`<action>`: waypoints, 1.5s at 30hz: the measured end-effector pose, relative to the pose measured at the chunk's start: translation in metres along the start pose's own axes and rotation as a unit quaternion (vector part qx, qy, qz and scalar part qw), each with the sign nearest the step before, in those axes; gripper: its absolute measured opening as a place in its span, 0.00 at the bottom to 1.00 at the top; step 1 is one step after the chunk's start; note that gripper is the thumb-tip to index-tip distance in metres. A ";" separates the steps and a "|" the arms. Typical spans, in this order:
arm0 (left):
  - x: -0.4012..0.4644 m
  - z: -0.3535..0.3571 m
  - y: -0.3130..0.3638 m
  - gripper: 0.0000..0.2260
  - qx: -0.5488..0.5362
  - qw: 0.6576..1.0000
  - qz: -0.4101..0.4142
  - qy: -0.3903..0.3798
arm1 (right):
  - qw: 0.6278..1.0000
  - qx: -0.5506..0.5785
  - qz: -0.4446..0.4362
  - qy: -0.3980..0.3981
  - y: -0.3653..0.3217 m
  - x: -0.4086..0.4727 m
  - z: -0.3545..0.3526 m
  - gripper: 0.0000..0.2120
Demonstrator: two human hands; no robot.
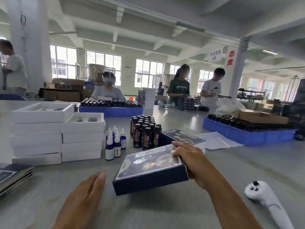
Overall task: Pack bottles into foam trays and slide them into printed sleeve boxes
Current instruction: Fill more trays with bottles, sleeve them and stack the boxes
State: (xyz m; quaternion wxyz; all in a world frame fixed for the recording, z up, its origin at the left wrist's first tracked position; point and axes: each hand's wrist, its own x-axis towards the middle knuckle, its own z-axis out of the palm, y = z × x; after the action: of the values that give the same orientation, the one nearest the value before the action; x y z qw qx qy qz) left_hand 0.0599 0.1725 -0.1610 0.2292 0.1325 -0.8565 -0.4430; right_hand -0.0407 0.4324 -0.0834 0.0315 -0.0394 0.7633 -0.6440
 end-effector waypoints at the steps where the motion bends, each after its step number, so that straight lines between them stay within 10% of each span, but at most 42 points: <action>1: -0.001 0.003 -0.001 0.21 0.036 0.999 0.024 -0.013 | 0.998 0.032 -0.003 0.048 -0.004 0.004 -0.019 0.13; 5: 0.003 0.015 -0.010 0.18 0.182 0.976 0.112 -0.042 | 0.971 0.114 -0.025 0.207 -0.011 0.035 -0.078 0.05; 9: 0.009 0.017 -0.010 0.19 0.201 0.967 0.155 -0.033 | 0.952 0.087 -0.039 0.290 -0.004 0.088 -0.096 0.20; 28: 0.015 0.014 -0.010 0.11 0.206 0.952 0.212 -0.080 | 0.934 -0.242 -0.004 0.264 0.023 0.144 -0.065 0.32; 34: 0.014 0.017 -0.013 0.15 0.213 0.958 0.160 -0.105 | 0.875 -0.266 -0.125 0.385 0.018 0.107 -0.039 0.33; 42: 0.004 0.013 -0.006 0.15 0.210 0.960 0.142 -0.122 | 0.924 -0.340 -0.129 -0.117 0.034 0.049 0.098 0.21; 45: 0.008 0.006 -0.006 0.14 0.194 0.962 0.136 -0.137 | 0.880 -0.450 -0.126 -0.090 0.050 0.046 0.132 0.19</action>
State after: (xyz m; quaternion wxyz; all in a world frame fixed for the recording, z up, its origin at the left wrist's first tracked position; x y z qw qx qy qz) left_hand 0.0500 0.1694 -0.1663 0.1376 -0.0057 -0.9593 -0.2467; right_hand -0.0740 0.3062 -0.1548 -0.0028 -0.2030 0.9533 -0.2237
